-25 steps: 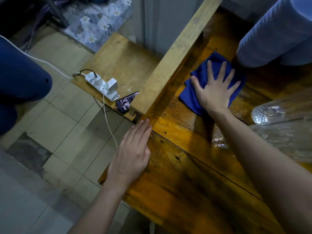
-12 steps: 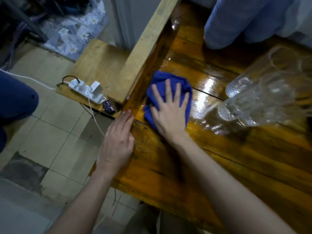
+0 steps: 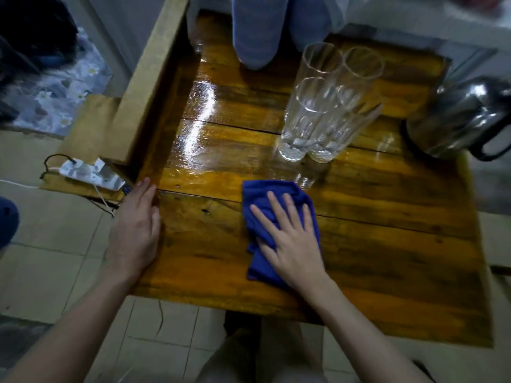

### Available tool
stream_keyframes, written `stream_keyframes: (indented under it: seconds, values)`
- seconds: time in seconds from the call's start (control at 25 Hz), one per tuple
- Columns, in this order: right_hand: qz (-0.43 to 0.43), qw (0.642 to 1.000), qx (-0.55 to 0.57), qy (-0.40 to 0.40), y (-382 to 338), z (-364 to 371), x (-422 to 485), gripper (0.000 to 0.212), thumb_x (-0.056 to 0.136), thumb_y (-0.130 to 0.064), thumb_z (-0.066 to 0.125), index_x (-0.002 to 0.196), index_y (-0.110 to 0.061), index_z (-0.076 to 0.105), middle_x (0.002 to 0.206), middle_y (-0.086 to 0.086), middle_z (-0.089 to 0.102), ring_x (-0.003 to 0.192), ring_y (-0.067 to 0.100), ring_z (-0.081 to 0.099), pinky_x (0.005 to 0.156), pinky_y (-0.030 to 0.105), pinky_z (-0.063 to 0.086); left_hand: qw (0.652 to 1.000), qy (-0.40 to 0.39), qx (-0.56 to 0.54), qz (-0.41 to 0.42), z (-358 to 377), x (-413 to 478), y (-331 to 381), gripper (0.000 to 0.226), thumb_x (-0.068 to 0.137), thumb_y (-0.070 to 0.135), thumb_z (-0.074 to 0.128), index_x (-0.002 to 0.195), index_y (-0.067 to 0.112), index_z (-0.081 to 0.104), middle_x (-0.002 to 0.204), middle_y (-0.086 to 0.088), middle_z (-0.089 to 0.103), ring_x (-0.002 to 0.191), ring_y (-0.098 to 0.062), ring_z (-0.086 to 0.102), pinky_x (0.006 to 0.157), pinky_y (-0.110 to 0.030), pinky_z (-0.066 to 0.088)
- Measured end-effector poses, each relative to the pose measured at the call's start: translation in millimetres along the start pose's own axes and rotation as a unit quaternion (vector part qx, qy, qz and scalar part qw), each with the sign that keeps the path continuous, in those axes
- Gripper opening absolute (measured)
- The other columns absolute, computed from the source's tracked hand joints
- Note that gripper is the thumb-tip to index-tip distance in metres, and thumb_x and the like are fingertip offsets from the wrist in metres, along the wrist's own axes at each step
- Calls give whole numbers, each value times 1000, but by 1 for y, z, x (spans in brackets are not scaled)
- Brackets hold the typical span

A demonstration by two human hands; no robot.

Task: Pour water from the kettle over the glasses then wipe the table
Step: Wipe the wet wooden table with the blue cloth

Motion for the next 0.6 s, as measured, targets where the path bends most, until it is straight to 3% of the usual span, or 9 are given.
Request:
stream_keyframes:
  seconds: [0.2, 0.4, 0.6]
  values:
    - [140, 989, 39, 21, 112, -18, -48, 62, 96, -57, 23, 155, -41, 15, 166, -5, 0, 153, 19, -6, 122, 54, 3, 994, -18, 96, 58, -1, -5, 14, 51, 98, 24, 31, 138, -6, 46, 145, -25, 43, 131, -41, 43, 112, -53, 32]
    - [245, 968, 36, 38, 155, -22, -20, 66, 93, -63, 14, 155, -41, 15, 166, -3, 1, 153, 27, -3, 121, 58, 1, 992, -74, 37, 91, 30, -23, 85, 59, 98, 40, 32, 147, 8, 35, 156, -11, 31, 146, -24, 24, 120, -47, 18]
    - [269, 962, 14, 39, 167, -26, 21, 73, 87, -67, 5, 155, -41, 9, 167, 1, -1, 152, 32, -4, 119, 59, -3, 991, -76, 68, 84, 51, -31, 104, 61, 99, 42, 31, 152, 12, 25, 161, -9, 19, 150, -21, 11, 122, -46, 12]
Point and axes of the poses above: each hand's wrist, its own x-axis towards the middle knuckle, its own z-axis out of the palm, y = z × x, the point moved 4 cm from there along x, towards the middle knuckle
